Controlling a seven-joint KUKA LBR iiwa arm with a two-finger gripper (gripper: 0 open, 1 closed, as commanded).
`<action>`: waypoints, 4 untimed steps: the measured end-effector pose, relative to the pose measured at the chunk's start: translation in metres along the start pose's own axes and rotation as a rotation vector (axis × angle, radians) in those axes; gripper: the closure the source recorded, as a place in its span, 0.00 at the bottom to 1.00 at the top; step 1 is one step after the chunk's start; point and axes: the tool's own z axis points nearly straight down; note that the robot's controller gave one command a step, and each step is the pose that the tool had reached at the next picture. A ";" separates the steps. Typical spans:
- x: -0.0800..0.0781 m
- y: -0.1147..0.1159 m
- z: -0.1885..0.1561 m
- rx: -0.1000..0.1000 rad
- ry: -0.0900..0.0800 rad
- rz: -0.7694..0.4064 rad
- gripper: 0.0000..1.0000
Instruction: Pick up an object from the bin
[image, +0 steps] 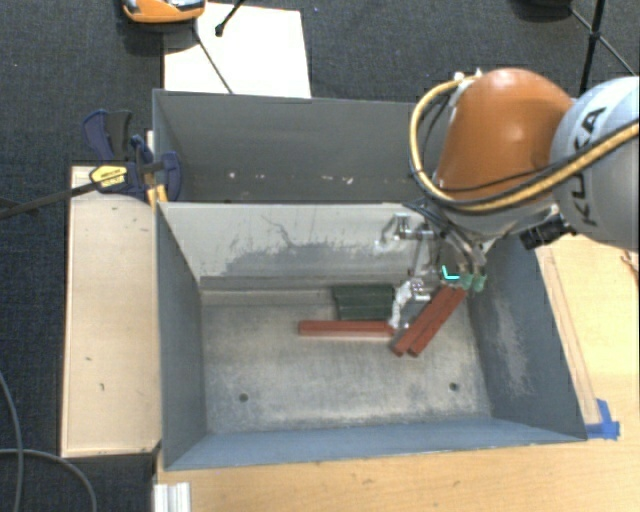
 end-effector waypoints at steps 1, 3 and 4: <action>-0.001 0.000 -0.004 0.000 -0.008 0.001 0.00; 0.004 0.002 0.114 0.000 -0.011 0.013 0.00; 0.005 0.000 0.165 -0.002 -0.020 -0.032 1.00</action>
Offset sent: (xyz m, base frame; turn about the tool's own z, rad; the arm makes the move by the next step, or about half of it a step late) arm -0.0466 -0.0162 -0.1676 0.1962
